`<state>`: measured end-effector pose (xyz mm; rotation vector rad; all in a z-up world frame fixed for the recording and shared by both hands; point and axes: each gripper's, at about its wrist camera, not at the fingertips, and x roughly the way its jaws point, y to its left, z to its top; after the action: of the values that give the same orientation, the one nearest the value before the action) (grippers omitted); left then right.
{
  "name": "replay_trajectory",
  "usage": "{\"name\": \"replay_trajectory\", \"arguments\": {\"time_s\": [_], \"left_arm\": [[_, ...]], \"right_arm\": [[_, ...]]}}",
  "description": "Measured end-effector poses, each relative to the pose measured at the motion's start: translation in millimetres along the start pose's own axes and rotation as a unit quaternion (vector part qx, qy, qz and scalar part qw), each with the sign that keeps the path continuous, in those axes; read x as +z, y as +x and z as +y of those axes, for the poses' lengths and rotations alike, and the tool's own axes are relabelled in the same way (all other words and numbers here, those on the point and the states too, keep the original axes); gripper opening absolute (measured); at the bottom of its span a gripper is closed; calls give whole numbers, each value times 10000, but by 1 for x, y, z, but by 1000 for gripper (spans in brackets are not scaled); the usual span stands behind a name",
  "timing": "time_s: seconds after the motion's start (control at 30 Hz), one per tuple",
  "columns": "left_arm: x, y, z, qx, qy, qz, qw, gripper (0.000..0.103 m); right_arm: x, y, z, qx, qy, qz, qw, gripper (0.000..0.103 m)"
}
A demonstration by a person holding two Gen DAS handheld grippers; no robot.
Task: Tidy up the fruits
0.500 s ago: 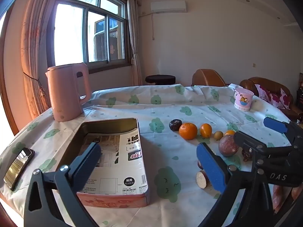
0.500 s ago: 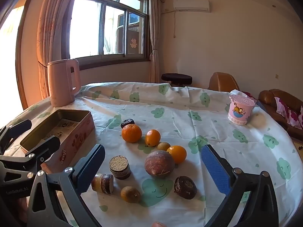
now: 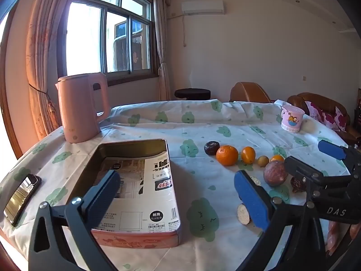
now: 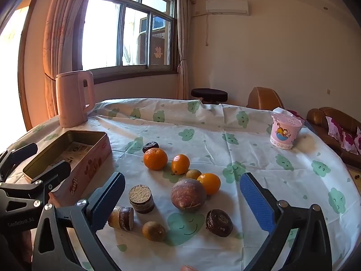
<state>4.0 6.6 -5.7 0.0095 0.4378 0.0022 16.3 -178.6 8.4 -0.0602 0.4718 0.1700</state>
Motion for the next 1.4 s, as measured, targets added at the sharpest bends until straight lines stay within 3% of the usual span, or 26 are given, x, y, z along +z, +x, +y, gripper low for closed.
{"name": "replay_trajectory", "arguments": {"time_s": [1.4], "left_arm": [[1, -3, 3, 36, 23, -51, 10000, 103]], "right_arm": [[-6, -3, 5, -21, -27, -28, 10000, 102]]}}
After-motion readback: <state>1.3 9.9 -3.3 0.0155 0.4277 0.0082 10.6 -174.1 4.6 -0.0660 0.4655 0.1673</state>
